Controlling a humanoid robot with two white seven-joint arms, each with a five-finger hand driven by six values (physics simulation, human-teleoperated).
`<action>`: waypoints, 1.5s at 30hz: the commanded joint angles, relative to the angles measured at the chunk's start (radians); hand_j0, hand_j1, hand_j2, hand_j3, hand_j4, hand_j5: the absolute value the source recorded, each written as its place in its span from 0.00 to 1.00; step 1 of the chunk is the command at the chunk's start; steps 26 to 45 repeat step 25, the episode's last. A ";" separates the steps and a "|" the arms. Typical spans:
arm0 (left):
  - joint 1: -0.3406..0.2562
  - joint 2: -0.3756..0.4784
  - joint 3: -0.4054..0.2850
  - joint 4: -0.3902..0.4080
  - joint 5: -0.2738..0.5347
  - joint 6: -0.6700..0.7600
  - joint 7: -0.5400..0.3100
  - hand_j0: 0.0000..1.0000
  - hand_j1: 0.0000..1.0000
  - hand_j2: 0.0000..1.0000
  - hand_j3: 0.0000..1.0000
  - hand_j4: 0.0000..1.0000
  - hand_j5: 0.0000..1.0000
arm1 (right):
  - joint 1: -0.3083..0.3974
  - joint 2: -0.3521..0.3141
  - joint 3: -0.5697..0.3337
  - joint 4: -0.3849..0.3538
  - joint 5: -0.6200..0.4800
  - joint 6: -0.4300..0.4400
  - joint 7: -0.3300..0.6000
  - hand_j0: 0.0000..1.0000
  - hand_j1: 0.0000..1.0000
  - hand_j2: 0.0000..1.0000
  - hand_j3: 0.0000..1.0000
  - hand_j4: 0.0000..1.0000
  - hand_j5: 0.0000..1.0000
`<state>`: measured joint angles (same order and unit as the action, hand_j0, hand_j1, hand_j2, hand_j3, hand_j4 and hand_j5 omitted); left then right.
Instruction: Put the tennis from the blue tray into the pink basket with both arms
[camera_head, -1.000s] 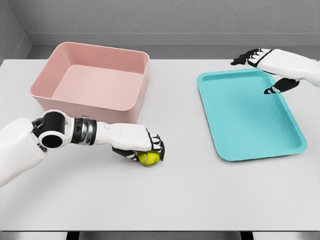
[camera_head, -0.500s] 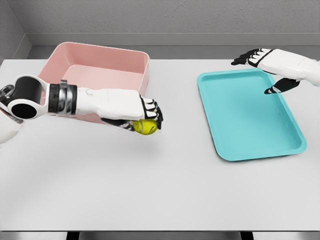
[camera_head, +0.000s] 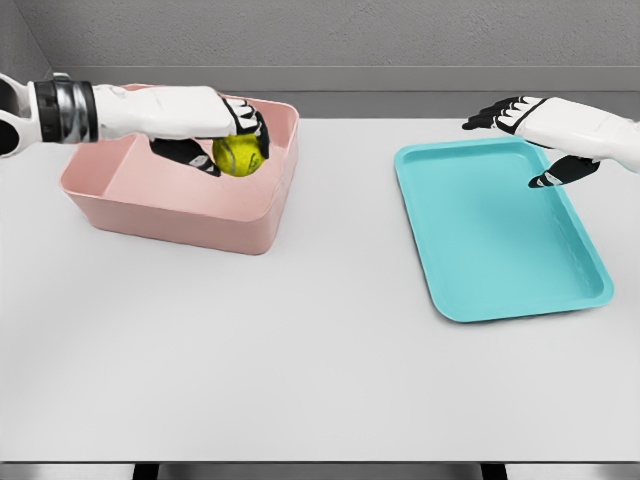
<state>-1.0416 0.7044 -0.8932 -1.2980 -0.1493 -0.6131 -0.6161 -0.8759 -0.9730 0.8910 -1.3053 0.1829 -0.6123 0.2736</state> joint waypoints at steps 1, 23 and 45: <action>0.000 -0.016 0.002 0.100 -0.004 0.002 0.005 0.35 0.35 0.35 0.35 0.35 0.35 | 0.000 -0.001 -0.001 0.000 -0.006 0.001 -0.001 1.00 1.00 1.00 1.00 1.00 1.00; 0.207 0.354 0.163 -0.326 0.202 0.002 0.005 1.00 1.00 1.00 1.00 1.00 1.00 | 0.000 -0.001 -0.001 -0.003 -0.006 0.001 -0.002 1.00 1.00 1.00 1.00 1.00 1.00; 0.258 0.366 0.191 -0.325 0.200 0.002 0.005 1.00 1.00 1.00 1.00 1.00 1.00 | 0.000 -0.001 -0.001 -0.003 -0.006 0.001 -0.002 1.00 1.00 1.00 1.00 1.00 1.00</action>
